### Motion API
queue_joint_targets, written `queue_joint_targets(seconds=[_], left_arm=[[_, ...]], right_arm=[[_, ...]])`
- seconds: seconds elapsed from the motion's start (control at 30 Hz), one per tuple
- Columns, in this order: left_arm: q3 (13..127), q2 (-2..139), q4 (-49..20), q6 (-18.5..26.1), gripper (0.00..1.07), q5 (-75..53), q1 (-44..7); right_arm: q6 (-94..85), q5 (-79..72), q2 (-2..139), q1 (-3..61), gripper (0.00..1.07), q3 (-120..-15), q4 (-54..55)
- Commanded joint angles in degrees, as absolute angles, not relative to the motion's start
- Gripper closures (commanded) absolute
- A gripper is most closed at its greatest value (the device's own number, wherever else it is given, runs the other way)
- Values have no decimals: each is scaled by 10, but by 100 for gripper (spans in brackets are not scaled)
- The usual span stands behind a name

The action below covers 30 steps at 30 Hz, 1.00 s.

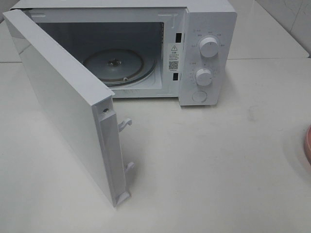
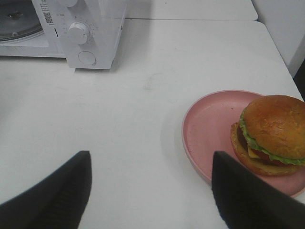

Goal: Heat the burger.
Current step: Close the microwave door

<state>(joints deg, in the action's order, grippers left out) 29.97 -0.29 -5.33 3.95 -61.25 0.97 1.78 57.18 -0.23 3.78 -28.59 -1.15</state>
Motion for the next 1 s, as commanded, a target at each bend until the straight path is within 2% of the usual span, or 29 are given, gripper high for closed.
queue_joint_targets(seconds=[0.03, 0.27, 1.0], left_arm=[[299, -6, -53, 38, 8, -614, 11], [299, -6, -53, 38, 8, -614, 11], [299, -6, -53, 38, 8, -614, 11]], right_arm=[[9, 571, -19, 34, 37, -285, -10], [8, 571, -19, 34, 33, -285, -10], [9, 571, -19, 34, 34, -285, -10]])
